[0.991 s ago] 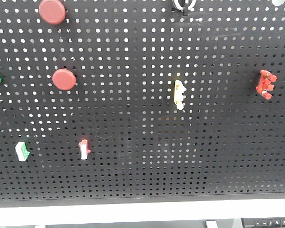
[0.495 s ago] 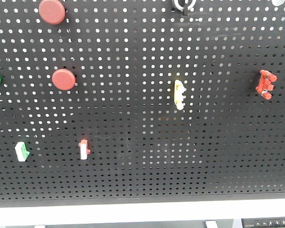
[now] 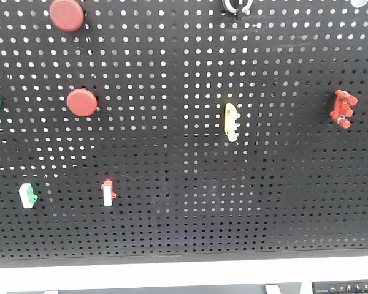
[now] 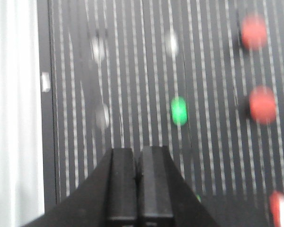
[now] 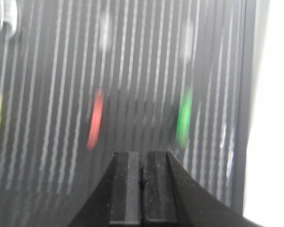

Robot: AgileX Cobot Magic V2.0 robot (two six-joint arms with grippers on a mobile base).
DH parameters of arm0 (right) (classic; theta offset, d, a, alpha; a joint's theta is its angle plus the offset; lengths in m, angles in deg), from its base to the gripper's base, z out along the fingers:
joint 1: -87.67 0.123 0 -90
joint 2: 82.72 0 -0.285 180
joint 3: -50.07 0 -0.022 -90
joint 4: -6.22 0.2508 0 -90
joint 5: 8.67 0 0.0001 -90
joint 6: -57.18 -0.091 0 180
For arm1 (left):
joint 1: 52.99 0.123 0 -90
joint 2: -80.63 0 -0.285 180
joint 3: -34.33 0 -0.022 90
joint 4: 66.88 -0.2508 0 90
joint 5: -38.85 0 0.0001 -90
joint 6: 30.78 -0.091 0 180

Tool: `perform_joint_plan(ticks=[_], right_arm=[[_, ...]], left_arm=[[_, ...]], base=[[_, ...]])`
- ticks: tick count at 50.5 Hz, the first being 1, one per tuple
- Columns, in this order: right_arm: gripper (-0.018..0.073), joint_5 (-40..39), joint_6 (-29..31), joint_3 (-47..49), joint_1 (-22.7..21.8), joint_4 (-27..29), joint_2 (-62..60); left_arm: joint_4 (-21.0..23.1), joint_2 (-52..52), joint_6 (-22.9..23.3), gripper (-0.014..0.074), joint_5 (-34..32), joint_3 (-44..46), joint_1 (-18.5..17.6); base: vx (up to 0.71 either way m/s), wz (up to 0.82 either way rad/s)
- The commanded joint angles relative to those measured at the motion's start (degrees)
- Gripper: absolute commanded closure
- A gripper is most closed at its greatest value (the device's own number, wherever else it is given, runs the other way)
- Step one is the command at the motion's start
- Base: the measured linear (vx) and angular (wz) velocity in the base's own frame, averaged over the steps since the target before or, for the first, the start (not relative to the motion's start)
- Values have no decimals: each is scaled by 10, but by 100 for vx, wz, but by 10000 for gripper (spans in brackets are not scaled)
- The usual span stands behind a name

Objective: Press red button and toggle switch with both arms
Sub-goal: 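Raise both grippers up toward the pegboard controls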

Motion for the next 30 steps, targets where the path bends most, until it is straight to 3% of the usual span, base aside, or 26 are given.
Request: perform_joint_plan(ticks=[1, 7, 14, 20, 23, 30], right_arm=[[570, -13, -2, 100, -2, -11, 92], [570, -14, -2, 170, -2, -11, 185], [570, -24, -2, 203, -2, -7, 252], [570, -53, -2, 203, -2, -7, 286], [570, -62, -2, 203, -2, -7, 297], [570, -73, -2, 203, -2, -7, 308]], left_arm=[[1, 96, 6, 594, -19, 100, -2], [3, 202, 7, 594, -16, 193, -6], [3, 307, 7, 594, -22, 229, -8], [-3, 369, 9, 594, -97, 246, -21], [-32, 393, 9, 594, -137, 264, -42], [-169, 450, 45, 594, -167, 332, -129]], base=[[0, 0], [0, 0], [0, 0], [0, 0], [0, 0], [0, 0]])
